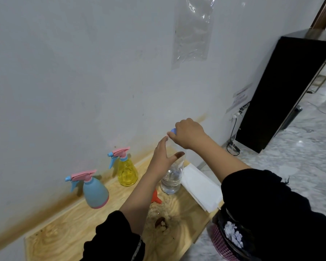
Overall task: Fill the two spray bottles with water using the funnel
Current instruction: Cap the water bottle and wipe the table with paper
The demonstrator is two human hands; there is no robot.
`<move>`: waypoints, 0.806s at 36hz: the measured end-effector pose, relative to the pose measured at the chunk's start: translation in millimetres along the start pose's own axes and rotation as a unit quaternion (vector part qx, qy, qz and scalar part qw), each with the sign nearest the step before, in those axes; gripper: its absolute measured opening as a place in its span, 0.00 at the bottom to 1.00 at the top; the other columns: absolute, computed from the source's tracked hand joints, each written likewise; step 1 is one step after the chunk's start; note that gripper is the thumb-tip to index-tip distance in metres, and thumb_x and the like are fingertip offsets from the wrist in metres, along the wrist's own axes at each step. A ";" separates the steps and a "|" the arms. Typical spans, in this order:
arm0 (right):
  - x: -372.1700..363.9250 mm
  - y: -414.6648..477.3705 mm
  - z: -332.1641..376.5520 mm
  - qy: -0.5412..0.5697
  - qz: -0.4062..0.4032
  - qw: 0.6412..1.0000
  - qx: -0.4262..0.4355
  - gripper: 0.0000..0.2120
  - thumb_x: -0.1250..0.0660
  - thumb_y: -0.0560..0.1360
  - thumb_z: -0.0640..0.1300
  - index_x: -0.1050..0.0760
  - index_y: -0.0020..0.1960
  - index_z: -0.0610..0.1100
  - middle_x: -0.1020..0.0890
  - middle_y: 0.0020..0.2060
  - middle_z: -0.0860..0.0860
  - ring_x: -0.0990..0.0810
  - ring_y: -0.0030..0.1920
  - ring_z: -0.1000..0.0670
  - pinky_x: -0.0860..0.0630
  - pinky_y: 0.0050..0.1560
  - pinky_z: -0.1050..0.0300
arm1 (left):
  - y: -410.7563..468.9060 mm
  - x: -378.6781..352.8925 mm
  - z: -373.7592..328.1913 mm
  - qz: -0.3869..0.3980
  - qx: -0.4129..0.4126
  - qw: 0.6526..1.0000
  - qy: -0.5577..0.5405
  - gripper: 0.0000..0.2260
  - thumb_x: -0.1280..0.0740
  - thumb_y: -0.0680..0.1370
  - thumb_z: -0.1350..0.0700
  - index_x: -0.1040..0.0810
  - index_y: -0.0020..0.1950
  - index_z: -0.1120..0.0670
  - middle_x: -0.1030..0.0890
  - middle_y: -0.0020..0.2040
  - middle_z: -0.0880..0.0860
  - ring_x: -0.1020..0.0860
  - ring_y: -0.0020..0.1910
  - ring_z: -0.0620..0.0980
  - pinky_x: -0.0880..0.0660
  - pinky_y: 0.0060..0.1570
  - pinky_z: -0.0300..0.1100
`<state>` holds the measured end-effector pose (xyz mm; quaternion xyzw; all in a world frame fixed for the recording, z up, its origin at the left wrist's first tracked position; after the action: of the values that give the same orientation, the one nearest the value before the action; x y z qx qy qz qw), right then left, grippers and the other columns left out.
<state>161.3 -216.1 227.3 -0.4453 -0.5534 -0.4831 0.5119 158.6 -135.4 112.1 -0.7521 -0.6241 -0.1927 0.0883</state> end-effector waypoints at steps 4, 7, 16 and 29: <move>-9.7 1.7 -9.2 0.123 0.027 0.991 -0.051 0.19 0.43 0.77 0.57 0.33 0.41 0.41 0.27 0.41 0.47 0.29 0.40 0.46 0.36 0.32 0.57 | -1.3 4.3 1.2 -0.006 -0.002 1.000 -0.011 0.38 0.29 0.71 0.42 0.43 0.75 0.51 0.38 0.74 0.49 0.40 0.73 0.46 0.39 0.66 0.42; -11.9 -3.1 -9.1 0.236 0.009 0.972 -0.018 0.18 0.39 0.76 0.57 0.34 0.48 0.41 0.29 0.41 0.49 0.31 0.40 0.48 0.37 0.34 0.58 | -0.9 6.0 -1.4 -0.001 -0.007 1.000 -0.006 0.35 0.29 0.72 0.44 0.41 0.74 0.52 0.37 0.73 0.49 0.39 0.72 0.46 0.40 0.63 0.39; -30.3 -14.5 -15.5 0.502 -0.023 0.864 0.015 0.12 0.33 0.75 0.43 0.25 0.58 0.46 0.20 0.54 0.50 0.21 0.55 0.50 0.25 0.60 0.56 | -2.9 7.4 1.3 -0.012 -0.016 0.999 -0.026 0.34 0.29 0.72 0.45 0.40 0.73 0.50 0.36 0.73 0.47 0.39 0.72 0.45 0.38 0.67 0.43; -31.1 -14.6 -23.1 0.493 -0.101 0.863 -0.051 0.12 0.29 0.72 0.47 0.26 0.51 0.44 0.20 0.47 0.50 0.22 0.47 0.51 0.26 0.49 0.64 | -3.0 8.0 -1.7 -0.024 -0.025 0.999 -0.033 0.33 0.29 0.72 0.44 0.39 0.73 0.48 0.34 0.72 0.45 0.37 0.70 0.42 0.37 0.64 0.40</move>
<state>152.5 -240.9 195.3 -0.1162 -0.2451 -0.7161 0.6432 156.5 -128.1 116.5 -0.7447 -0.6395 -0.1856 0.0442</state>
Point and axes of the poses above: each hand's wrist, its own y-axis towards the middle knuckle, its own x-axis out of the back of the hand, z = x × y, the point moved 9 cm from there along y, towards the middle knuckle
